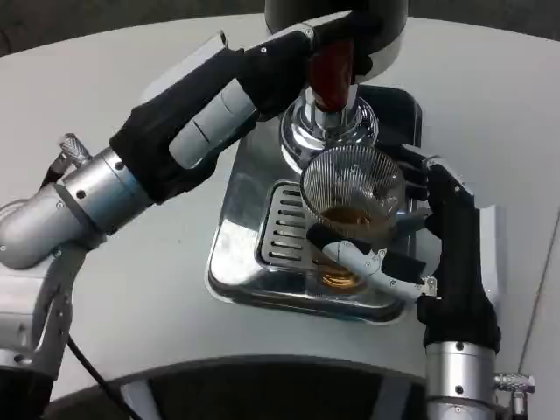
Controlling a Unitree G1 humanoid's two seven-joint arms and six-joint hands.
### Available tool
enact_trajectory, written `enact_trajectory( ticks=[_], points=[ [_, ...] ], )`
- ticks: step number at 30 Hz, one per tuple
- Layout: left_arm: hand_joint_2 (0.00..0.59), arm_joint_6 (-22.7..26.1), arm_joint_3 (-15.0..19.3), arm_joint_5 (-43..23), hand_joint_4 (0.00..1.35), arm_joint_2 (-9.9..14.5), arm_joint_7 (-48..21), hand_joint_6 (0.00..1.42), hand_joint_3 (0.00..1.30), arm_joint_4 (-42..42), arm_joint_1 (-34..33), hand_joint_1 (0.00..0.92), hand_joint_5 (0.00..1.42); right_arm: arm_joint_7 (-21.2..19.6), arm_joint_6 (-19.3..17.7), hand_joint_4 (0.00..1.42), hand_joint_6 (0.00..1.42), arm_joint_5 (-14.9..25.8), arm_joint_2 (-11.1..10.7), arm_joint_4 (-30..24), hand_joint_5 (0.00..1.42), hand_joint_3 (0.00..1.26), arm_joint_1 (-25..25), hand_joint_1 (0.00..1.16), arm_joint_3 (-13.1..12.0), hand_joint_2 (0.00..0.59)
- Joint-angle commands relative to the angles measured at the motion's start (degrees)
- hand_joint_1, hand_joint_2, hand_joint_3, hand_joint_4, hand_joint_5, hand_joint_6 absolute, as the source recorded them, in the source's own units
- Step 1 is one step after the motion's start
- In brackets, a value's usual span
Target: Grasp the cup under the faucet to collect the drink, then remove the cup.
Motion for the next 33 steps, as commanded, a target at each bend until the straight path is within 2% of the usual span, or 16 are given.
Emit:
enact_trajectory(
  ticks=[1,10,21,26,33],
  points=[
    [0.101,2.17,-0.02,-0.03,0.05,-0.32,-0.83,0.04,0.02,-0.84,2.26,0.000,0.14,0.46,0.04,0.85,0.98,-0.32,0.76,-2.84,1.00,0.79,1.55,1.00,0.28,0.113],
    [0.108,3.39,0.44,-0.05,0.05,-0.08,-0.48,0.04,0.01,-4.89,3.66,0.005,0.14,0.90,0.27,0.85,0.99,-0.40,0.75,-4.18,1.00,0.79,2.57,1.00,0.16,0.115],
    [0.107,2.18,3.73,3.56,0.03,3.68,3.74,0.03,0.02,-17.18,8.74,0.002,0.10,2.98,0.65,0.85,0.99,-0.45,1.15,-9.60,1.00,0.79,4.99,1.00,1.14,0.116],
    [0.101,3.18,4.95,3.34,0.02,4.35,5.06,0.01,0.03,-19.72,10.40,0.000,0.09,3.60,0.98,0.85,0.99,-0.36,1.48,-11.28,1.00,0.79,5.91,1.00,1.69,0.113],
    [0.100,2.17,5.64,4.72,0.00,4.97,6.71,0.01,0.03,-21.93,11.74,0.000,0.07,4.48,1.35,0.85,1.00,0.04,1.41,-13.32,1.00,0.79,7.07,1.00,2.06,0.113]
  ],
)
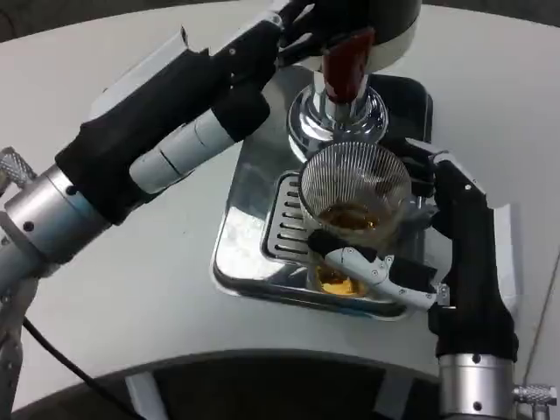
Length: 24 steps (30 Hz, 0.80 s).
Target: Grasp the cup under the faucet to collect the drink, then remove the cup.
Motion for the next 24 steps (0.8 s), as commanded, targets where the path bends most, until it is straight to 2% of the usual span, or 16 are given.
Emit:
enact_trajectory(
  ticks=[1,10,24],
  points=[
    [0.100,-0.85,0.91,2.07,0.00,1.15,1.55,0.01,0.03,-2.21,1.20,0.000,0.07,0.30,-0.50,0.85,1.00,0.62,1.61,-2.81,1.00,0.79,1.35,1.00,0.70,0.112],
    [0.089,-0.59,2.11,4.84,0.00,2.90,3.58,0.00,0.02,-7.45,3.79,0.000,0.00,1.89,-0.17,0.85,1.00,1.44,1.13,-6.73,1.00,0.80,3.77,1.00,0.37,0.111],
    [0.088,-2.04,5.90,5.35,0.00,5.63,4.01,0.00,0.00,-13.42,11.67,0.000,0.00,5.75,0.61,0.85,0.99,3.03,0.48,-13.93,1.00,0.80,9.25,1.00,0.17,0.109]
  ],
)
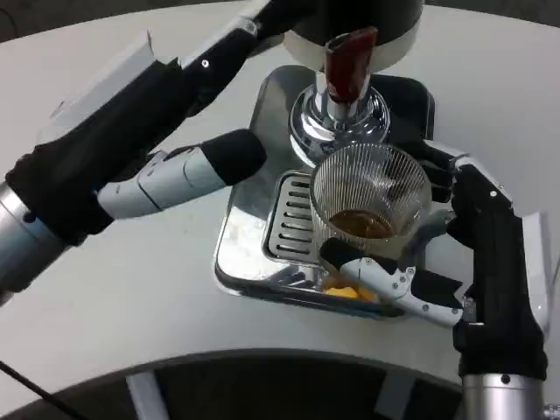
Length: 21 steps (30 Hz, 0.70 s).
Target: Grasp the cup under the faucet to collect the drink, then remove the cup.
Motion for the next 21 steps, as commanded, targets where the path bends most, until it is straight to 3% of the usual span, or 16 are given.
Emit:
enact_trajectory(
  ticks=[1,12,21],
  points=[
    [0.087,-1.85,1.88,0.24,0.00,1.52,-0.18,0.00,0.00,-2.50,4.60,0.000,0.00,1.20,-0.58,0.85,0.99,0.97,0.51,-3.97,1.00,0.80,2.61,1.00,-0.03,0.109],
    [0.087,-8.66,6.47,0.65,0.00,3.25,-1.41,0.00,0.00,-6.36,16.20,0.000,0.00,8.02,1.03,0.85,0.99,4.17,-1.34,-13.51,1.01,0.80,9.69,1.00,-1.37,0.108],
    [0.087,-19.44,9.16,2.43,0.00,3.95,-2.25,0.00,0.00,-5.35,25.39,0.000,0.00,13.49,2.24,0.85,0.97,6.99,-3.55,-21.52,1.01,0.80,16.47,0.99,-1.90,0.106]
  ],
)
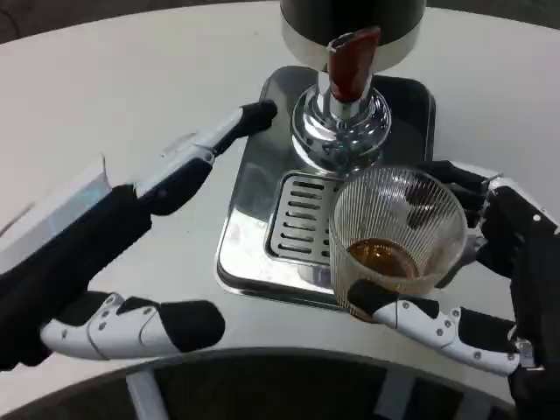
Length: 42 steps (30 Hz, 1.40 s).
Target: Grasp the cup under the faucet to collect the drink, then remove the cup.
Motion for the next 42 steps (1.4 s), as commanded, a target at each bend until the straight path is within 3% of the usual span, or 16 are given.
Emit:
enact_trajectory(
  ticks=[1,10,22,30,42],
  points=[
    [0.087,-6.29,1.48,1.23,0.00,1.21,-1.34,0.00,0.00,0.42,5.15,0.000,0.00,2.61,0.25,0.85,0.97,2.30,-1.13,-5.44,1.01,0.80,3.88,0.99,-0.28,0.106],
    [0.086,-13.38,2.64,2.69,0.00,1.88,-1.07,0.00,0.00,0.84,12.00,0.000,0.00,7.08,2.10,0.85,0.97,5.27,-3.03,-12.82,1.01,0.79,10.27,0.99,-2.23,0.105],
    [0.086,-21.22,4.05,4.32,0.00,3.13,-1.01,0.00,0.00,0.02,19.61,0.000,0.00,10.01,1.85,0.85,0.97,7.24,-4.45,-18.73,1.01,0.80,19.31,0.99,-2.57,0.105],
    [0.088,-27.12,6.38,3.73,0.00,6.10,-1.04,0.00,0.00,1.72,21.61,0.000,0.00,11.58,2.63,0.85,0.97,9.35,-5.24,-21.60,1.01,0.80,21.95,0.99,-3.50,0.105],
    [0.094,-36.05,7.20,1.65,0.00,11.65,-1.39,0.00,0.01,4.01,24.51,0.000,0.00,14.09,5.47,0.85,0.97,11.26,-6.58,-25.69,1.01,0.80,22.83,0.99,-3.39,0.105]
  ],
)
